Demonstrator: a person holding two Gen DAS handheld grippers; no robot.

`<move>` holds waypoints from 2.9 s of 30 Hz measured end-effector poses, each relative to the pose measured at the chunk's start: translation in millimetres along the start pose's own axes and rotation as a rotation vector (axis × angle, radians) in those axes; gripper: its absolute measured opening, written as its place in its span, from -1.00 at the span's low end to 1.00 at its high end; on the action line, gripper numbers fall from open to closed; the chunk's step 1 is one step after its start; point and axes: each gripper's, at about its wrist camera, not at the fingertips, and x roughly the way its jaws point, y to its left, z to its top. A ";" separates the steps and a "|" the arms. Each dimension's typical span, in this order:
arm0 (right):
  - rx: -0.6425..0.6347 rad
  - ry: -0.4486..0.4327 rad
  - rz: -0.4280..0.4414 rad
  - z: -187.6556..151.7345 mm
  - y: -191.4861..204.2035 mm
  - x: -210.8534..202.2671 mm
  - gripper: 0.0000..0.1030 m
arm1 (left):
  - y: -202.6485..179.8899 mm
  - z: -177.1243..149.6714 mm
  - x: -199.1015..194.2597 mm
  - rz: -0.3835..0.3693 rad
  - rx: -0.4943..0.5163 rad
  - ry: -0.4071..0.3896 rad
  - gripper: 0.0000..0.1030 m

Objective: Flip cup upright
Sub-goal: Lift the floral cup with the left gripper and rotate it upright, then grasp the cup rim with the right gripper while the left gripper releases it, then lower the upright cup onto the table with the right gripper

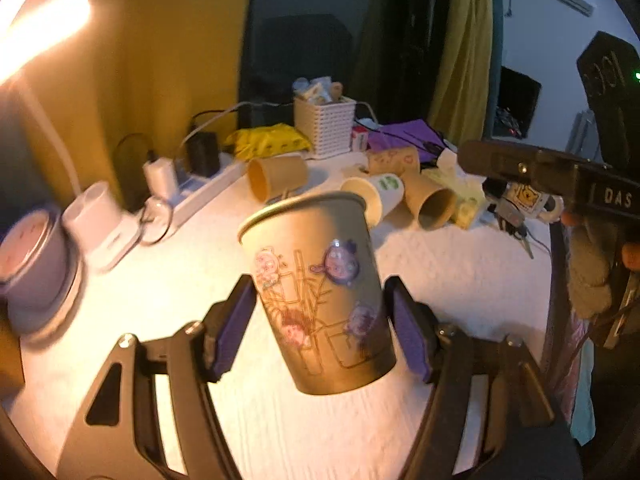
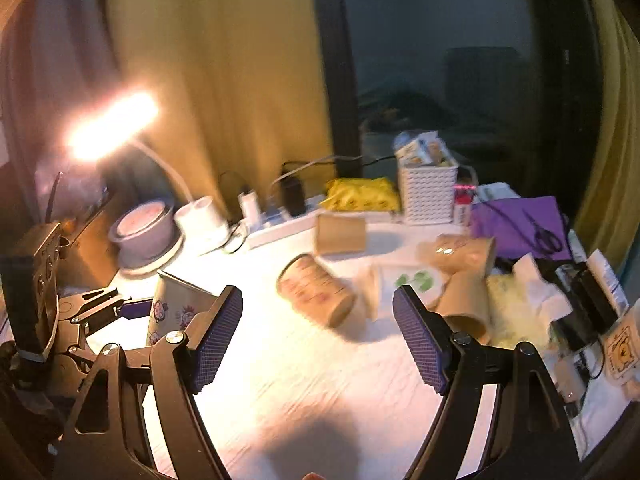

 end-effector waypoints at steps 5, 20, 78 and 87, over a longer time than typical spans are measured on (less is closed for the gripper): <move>-0.056 0.010 0.003 -16.1 35.6 -5.2 0.58 | 4.6 -34.0 -30.3 0.029 -0.026 -0.067 0.30; -0.048 0.107 0.304 -51.8 113.7 -11.5 0.58 | 9.9 -107.6 -91.9 0.113 -0.063 -0.241 0.30; 0.021 0.130 0.369 -70.6 109.3 1.3 0.34 | -30.4 -129.6 -84.2 -0.089 0.075 -0.224 0.67; -0.050 0.059 0.205 -78.0 105.5 8.6 0.34 | -5.2 -135.6 -89.4 -0.075 -0.026 -0.201 0.67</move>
